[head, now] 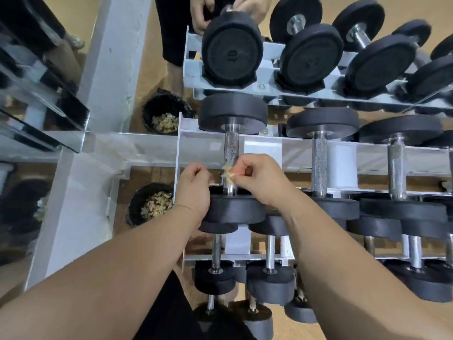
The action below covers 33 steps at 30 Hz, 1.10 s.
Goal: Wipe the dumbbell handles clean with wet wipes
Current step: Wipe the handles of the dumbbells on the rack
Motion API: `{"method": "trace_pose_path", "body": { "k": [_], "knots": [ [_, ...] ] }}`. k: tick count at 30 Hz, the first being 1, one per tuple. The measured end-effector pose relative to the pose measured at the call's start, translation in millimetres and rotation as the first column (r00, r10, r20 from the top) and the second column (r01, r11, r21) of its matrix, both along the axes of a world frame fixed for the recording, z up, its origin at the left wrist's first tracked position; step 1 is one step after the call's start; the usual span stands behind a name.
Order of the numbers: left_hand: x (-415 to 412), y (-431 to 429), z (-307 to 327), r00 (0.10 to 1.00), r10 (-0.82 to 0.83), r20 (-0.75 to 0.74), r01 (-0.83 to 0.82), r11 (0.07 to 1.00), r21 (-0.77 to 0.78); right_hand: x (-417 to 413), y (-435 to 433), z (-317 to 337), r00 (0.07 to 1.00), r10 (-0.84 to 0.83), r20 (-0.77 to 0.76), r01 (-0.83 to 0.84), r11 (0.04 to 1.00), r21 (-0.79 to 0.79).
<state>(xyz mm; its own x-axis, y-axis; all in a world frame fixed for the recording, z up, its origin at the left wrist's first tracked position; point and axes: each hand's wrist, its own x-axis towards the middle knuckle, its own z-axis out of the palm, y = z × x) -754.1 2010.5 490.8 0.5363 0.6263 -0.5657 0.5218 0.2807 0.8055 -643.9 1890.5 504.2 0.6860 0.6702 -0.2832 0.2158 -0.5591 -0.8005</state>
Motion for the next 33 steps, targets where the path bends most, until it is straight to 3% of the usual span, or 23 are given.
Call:
{"method": "trace_pose_path", "body": {
  "k": [2, 4, 7, 9, 11, 16, 18, 21, 23, 29, 33],
  "knots": [
    [0, -1, 3, 1.0, 0.002, -0.004, -0.002, 1.0, 0.004, 1, -2, 2, 0.995, 0.05, 0.084, -0.045, 0.998, -0.05],
    [0, -2, 5, 1.0, 0.012, -0.005, -0.012, 1.0, -0.001, 6, 11, 6, 0.958, 0.041, 0.283, -0.021, 0.997, -0.075],
    [-1, 1, 1, 1.0, 0.01, -0.005, -0.01, 1.0, -0.015, 17, 36, 8, 0.854, -0.107, 0.509, 0.148, 0.988, -0.04],
    [-1, 3, -3, 1.0, -0.012, 0.0, 0.012, 0.999, -0.035, 18, 40, 5, 0.838, -0.152, 0.524, 0.193, 0.981, -0.023],
    [-2, 4, -7, 0.998, -0.061, 0.004, 0.061, 0.998, -0.005, 11, 29, 6, 0.848, -0.1, 0.521, 0.134, 0.991, -0.028],
    [-4, 7, -9, 0.991, -0.13, 0.018, 0.13, 0.991, 0.013, -6, 18, 25, 0.866, 0.276, 0.416, -0.185, 0.952, -0.245],
    [-4, 7, -11, 0.99, -0.137, 0.036, 0.137, 0.991, 0.006, 2, 34, 27, 0.841, 0.272, 0.469, -0.14, 0.945, -0.296],
    [-3, 11, -11, 0.982, -0.191, 0.001, 0.191, 0.982, -0.001, 5, 60, 23, 0.81, 0.101, 0.578, 0.078, 0.958, -0.277],
    [-2, 13, -9, 0.971, -0.237, 0.009, 0.237, 0.972, -0.005, -4, 66, 19, 0.809, 0.058, 0.585, 0.138, 0.949, -0.285],
    [-30, 24, -11, 0.913, -0.405, 0.056, 0.405, 0.914, -0.003, -19, 43, 33, 0.846, 0.282, 0.453, -0.078, 0.905, -0.417],
    [-53, 29, -12, 0.906, -0.415, 0.086, 0.422, 0.901, -0.1, -7, 61, 34, 0.806, 0.316, 0.5, -0.067, 0.889, -0.453]
  ]
}}
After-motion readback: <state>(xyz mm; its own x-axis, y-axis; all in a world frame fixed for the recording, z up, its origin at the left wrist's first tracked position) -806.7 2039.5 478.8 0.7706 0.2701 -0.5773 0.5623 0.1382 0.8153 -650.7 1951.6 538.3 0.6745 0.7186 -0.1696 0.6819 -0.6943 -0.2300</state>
